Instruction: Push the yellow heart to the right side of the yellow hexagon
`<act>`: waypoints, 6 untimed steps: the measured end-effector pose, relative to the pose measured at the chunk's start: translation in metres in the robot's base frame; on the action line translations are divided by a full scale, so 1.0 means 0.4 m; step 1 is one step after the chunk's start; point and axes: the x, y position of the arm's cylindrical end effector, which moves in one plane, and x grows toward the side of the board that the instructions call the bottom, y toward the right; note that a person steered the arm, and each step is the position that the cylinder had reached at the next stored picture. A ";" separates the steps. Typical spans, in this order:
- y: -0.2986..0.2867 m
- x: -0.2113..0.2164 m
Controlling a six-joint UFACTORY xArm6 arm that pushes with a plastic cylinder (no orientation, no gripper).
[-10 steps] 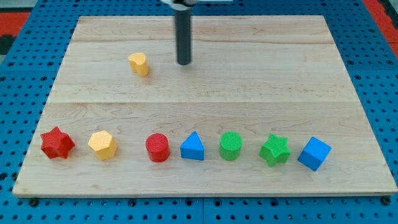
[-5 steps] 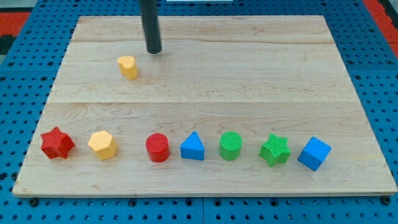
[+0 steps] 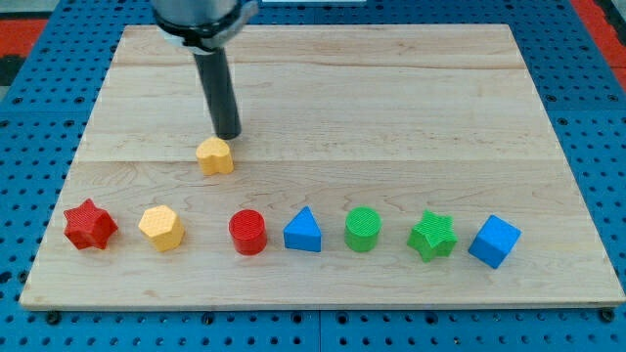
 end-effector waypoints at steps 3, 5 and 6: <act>-0.147 0.004; -0.119 0.200; -0.104 0.176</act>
